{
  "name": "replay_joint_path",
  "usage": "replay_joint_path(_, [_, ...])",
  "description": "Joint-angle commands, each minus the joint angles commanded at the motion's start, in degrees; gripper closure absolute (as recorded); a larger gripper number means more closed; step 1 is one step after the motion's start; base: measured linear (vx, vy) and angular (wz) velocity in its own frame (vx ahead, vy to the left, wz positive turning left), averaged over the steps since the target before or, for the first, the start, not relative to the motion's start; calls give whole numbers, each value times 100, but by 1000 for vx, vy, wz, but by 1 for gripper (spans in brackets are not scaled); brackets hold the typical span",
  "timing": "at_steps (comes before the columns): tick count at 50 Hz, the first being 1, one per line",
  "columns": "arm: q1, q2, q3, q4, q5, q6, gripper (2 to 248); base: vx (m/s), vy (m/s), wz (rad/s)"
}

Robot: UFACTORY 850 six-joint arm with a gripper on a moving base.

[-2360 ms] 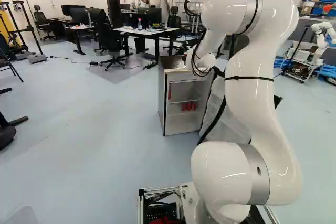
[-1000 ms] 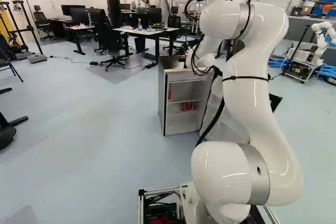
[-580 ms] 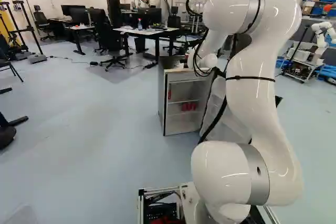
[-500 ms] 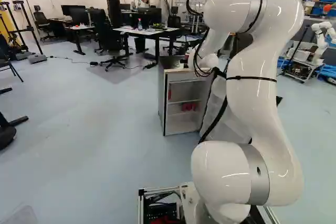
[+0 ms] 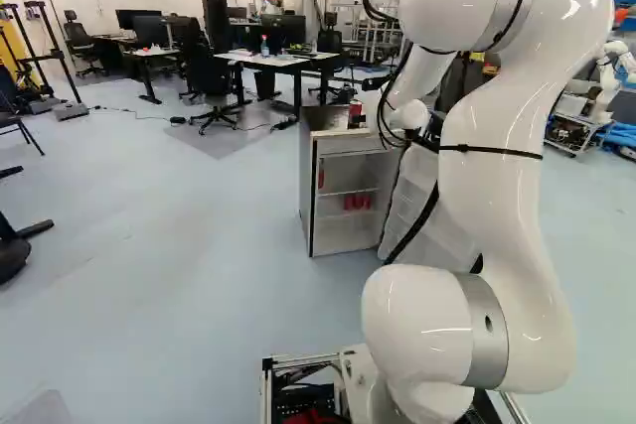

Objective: Grab a drink from the fridge

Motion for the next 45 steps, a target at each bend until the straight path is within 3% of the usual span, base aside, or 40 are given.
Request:
replay_joint_path(19, [-307, 348, 178, 150, -951, 0, 3, 0, 0, 0])
replay_joint_path(45, [-713, 573, 88, 335, -2360, 0, 3, 0, 0, 0])
